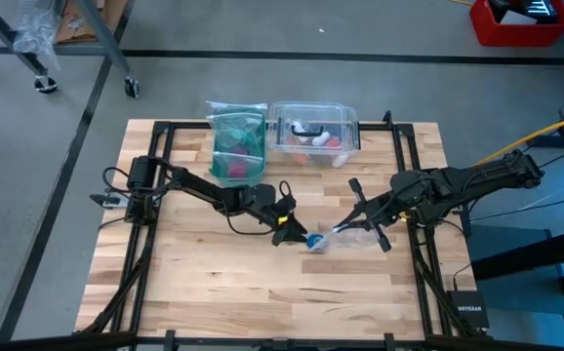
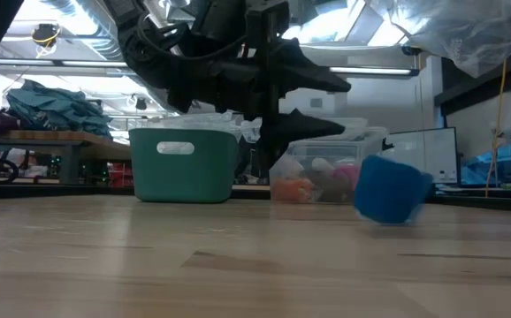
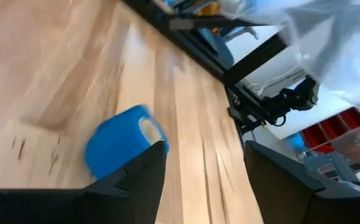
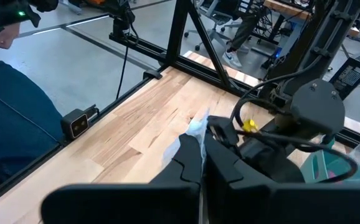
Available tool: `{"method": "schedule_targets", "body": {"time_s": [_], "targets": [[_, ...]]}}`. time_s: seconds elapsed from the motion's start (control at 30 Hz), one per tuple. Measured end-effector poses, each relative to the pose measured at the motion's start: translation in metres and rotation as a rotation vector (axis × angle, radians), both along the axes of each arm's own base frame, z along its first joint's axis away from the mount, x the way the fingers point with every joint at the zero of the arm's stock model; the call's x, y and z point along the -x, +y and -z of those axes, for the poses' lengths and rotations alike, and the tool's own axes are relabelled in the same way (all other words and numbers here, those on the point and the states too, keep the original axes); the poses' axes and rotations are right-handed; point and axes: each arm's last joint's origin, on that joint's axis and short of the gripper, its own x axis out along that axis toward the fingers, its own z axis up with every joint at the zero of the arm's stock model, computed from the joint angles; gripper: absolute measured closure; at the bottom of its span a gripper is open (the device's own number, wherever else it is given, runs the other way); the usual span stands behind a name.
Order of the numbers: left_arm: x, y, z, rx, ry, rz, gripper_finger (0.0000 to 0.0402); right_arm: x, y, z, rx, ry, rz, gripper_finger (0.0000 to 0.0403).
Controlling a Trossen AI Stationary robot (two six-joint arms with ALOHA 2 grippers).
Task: Roll bandage
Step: Put the blue bandage into the transparent zip bag
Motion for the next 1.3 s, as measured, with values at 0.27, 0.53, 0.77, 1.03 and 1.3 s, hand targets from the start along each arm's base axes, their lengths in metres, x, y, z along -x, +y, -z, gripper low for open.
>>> {"method": "schedule_targets", "body": {"time_s": [0.27, 0.53, 0.77, 1.03, 1.3], "targets": [[-0.001, -0.002, -0.007, 0.013, -0.070, 0.012, 0.0194, 0.000, 0.000, 0.000, 0.001, 0.002, 0.000, 0.0402], [-0.002, -0.003, -0.030, 0.059, -0.299, 0.052, 0.0199, 0.001, 0.000, 0.004, 0.012, 0.044, 0.000, 0.0402], [-0.001, -0.009, -0.038, 0.023, -0.398, 0.085, 0.0202, 0.001, 0.000, 0.004, 0.011, 0.045, -0.005, 0.0402], [-0.002, -0.016, -0.037, -0.106, -0.440, -0.001, 0.0202, 0.000, -0.001, 0.000, 0.012, 0.000, 0.032, 0.0402], [-0.006, -0.015, -0.044, -0.124, -0.473, -0.023, 0.0202, -0.001, -0.001, -0.001, 0.007, -0.018, 0.032, 0.0402]]}}
